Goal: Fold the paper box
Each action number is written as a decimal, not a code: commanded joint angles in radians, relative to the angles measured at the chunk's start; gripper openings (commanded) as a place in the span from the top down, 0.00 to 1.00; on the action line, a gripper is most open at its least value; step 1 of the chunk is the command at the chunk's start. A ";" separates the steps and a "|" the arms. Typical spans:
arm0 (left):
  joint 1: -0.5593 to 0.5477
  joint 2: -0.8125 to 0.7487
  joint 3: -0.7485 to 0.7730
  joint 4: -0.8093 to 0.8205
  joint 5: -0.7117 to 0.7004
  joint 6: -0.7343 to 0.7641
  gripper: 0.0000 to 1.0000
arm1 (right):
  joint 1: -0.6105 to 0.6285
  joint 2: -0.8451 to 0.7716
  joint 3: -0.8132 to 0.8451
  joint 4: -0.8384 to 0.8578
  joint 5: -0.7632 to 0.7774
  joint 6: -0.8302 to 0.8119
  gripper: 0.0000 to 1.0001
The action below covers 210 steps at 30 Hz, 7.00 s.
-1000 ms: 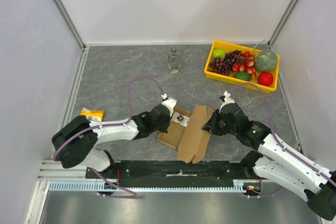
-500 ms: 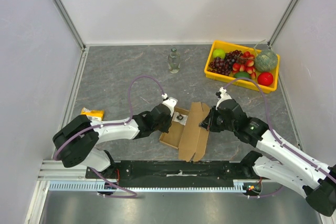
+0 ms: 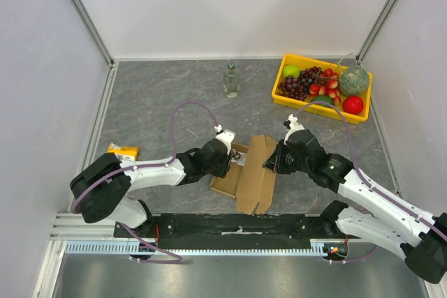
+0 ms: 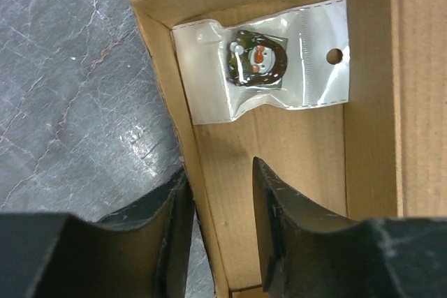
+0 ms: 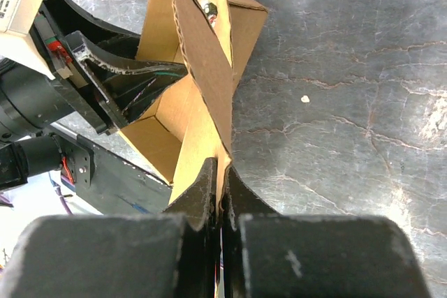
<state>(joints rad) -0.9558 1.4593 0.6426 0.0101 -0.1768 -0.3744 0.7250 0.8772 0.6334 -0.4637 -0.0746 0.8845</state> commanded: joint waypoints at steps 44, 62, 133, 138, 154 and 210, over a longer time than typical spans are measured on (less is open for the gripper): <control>0.207 -0.718 -0.187 0.040 0.011 -0.015 0.26 | 0.060 0.752 0.959 -0.624 0.078 -1.108 1.00; 0.299 -0.770 -0.276 0.197 0.149 0.063 0.32 | 0.177 0.822 0.948 -0.590 0.078 -1.226 1.00; 0.292 -0.525 -0.144 0.263 0.315 0.492 0.34 | 0.175 0.769 0.910 -0.581 -0.022 -1.322 1.00; 0.293 -0.527 -0.135 0.244 0.270 0.513 0.34 | 0.175 0.764 0.905 -0.586 -0.017 -1.325 1.00; 0.292 -0.462 -0.132 0.330 0.594 0.477 0.34 | 0.169 0.755 0.904 -0.556 -0.019 -1.329 1.00; 0.292 -0.292 -0.110 0.458 0.528 0.443 0.98 | 0.119 0.786 0.937 -0.526 -0.122 -1.306 0.78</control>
<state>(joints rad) -0.6537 1.1515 0.4965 0.4438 0.3500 0.0719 0.7990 1.6489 1.5452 -1.0103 -0.1368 -0.3519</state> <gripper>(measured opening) 0.035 0.157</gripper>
